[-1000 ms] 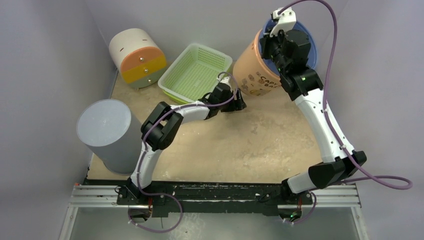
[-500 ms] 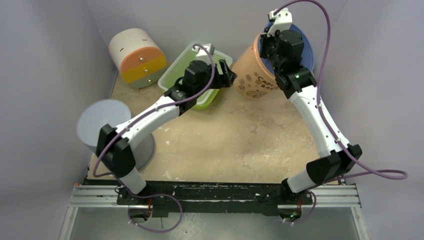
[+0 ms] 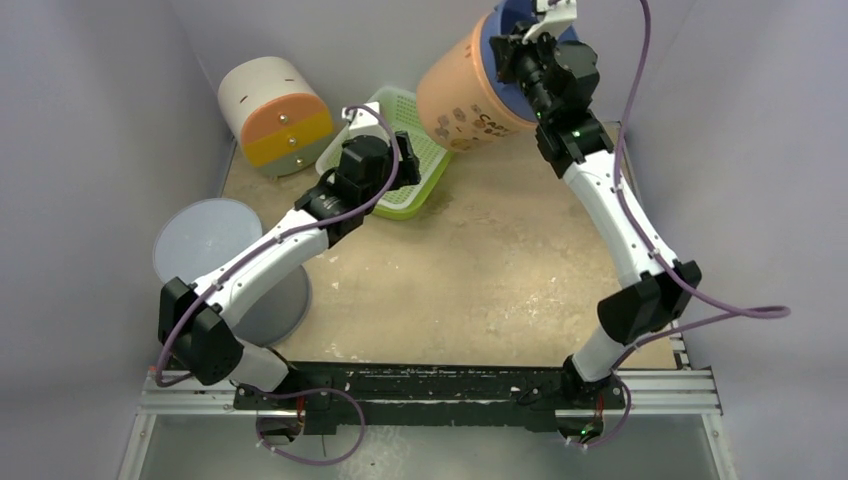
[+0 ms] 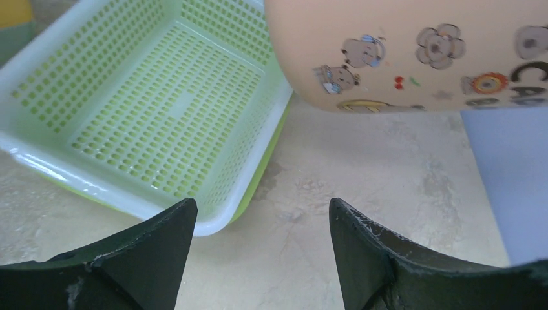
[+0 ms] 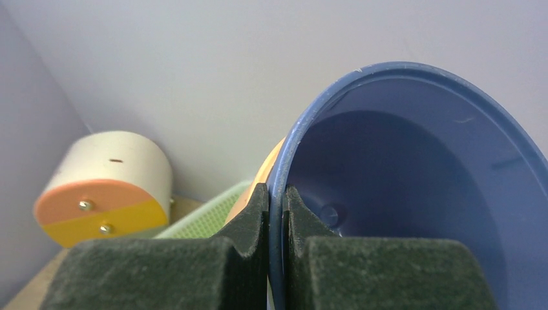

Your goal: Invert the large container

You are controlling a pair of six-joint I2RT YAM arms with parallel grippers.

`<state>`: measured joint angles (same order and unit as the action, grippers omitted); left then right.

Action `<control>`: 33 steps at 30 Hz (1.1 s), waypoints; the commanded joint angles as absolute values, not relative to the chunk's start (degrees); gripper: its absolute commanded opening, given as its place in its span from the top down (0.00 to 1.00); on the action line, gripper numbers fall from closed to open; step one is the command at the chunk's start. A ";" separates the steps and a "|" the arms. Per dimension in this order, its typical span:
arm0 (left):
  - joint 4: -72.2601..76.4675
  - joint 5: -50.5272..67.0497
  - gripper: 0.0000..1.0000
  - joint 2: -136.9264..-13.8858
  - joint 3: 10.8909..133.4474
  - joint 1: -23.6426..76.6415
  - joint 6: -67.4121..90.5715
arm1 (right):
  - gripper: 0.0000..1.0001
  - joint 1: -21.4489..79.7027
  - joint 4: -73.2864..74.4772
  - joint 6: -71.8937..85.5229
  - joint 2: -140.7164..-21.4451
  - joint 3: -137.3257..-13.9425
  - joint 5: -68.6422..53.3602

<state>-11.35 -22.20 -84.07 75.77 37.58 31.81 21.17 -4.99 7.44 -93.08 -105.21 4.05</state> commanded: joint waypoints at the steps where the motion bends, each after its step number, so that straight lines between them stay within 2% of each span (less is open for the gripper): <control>1: -11.92 -27.63 0.28 -77.96 75.50 37.70 29.60 | 1.00 22.31 -25.86 10.87 -95.31 -112.75 -3.40; 7: -12.30 -30.33 0.28 -75.18 72.93 37.65 29.09 | 1.00 24.39 -31.40 14.58 -101.52 -114.95 -8.04; 11: -12.30 -31.06 0.28 -74.16 71.72 37.65 28.62 | 1.00 25.51 -35.23 15.92 -104.04 -111.83 -8.97; 22: -8.70 -30.41 0.28 -78.46 70.92 37.65 28.68 | 1.00 25.97 -39.23 14.98 -98.91 -99.90 -8.67; 33: -7.77 -29.49 0.29 -80.89 70.27 37.64 29.23 | 1.00 26.01 -28.11 5.87 -94.79 -112.70 -2.86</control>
<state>-10.46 -29.82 -81.84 70.06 37.58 29.39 26.15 -19.64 11.68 -103.02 -105.03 -7.68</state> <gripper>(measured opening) 0.716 0.046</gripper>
